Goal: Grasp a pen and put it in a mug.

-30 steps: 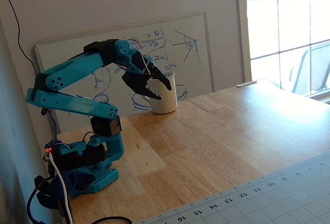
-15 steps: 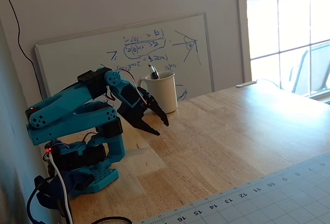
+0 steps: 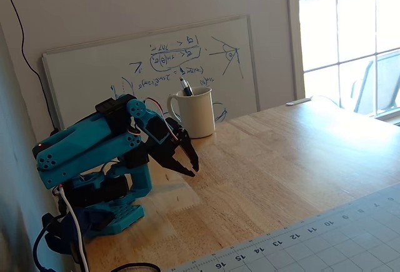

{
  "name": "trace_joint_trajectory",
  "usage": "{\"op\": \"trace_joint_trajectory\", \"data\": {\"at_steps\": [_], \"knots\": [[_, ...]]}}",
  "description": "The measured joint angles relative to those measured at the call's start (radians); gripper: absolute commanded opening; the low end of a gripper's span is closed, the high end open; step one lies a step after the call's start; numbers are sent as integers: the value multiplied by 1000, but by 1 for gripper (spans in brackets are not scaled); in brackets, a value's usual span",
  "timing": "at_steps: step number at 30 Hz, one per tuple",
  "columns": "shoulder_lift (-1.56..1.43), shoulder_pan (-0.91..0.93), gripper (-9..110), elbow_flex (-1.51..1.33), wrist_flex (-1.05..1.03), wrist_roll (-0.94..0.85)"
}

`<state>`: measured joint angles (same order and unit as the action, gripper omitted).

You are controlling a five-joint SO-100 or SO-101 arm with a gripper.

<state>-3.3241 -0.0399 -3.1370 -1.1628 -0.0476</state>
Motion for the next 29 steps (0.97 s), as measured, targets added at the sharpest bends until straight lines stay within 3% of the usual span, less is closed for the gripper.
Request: {"op": "trace_joint_trajectory", "data": {"at_steps": [29], "knots": [[0,3,2,0,-15,0]]}}
